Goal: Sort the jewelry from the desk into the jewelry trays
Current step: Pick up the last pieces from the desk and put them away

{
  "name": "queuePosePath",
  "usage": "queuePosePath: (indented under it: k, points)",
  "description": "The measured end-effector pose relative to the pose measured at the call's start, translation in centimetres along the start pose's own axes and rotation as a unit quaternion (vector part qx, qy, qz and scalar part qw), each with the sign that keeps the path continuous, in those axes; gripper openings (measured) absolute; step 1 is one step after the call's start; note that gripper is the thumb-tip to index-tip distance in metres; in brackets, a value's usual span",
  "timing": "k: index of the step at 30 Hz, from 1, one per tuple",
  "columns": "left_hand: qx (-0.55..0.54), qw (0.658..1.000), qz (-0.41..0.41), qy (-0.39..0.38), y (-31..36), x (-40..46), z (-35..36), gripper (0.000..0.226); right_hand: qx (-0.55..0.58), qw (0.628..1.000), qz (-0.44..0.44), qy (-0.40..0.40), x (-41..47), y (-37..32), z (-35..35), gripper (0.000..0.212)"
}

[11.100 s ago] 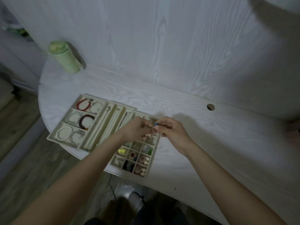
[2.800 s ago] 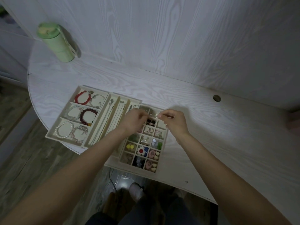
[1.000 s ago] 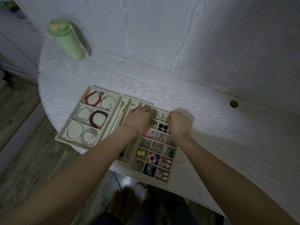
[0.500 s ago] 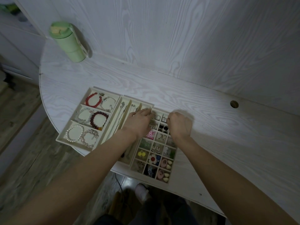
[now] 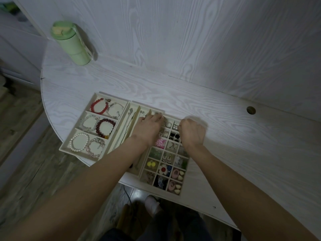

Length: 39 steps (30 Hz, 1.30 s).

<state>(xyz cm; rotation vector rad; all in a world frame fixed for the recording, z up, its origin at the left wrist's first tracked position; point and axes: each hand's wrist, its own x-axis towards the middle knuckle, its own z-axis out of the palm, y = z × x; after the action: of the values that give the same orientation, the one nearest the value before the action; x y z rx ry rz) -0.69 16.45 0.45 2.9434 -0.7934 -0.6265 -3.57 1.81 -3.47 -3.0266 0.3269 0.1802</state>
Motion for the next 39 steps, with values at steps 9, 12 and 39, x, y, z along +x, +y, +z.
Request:
queuePosePath:
  k: [9, 12, 39]
  points:
    - [0.014, 1.000, 0.008, 0.005, 0.05, 0.02, -0.02, 0.070, -0.006, 1.000, -0.004, 0.000, 0.00, -0.03, -0.11, 0.022]
    - [0.018, 1.000, 0.010, 0.008, 0.14, 0.03, -0.19, 0.069, -0.004, 1.000, -0.001, 0.003, 0.03, 0.02, 0.03, 0.022]
    - [0.037, 0.998, 0.031, 0.032, -0.22, -0.02, 0.17, 0.063, -0.023, 1.000, -0.013, -0.006, 0.03, 0.11, 0.01, 0.033]
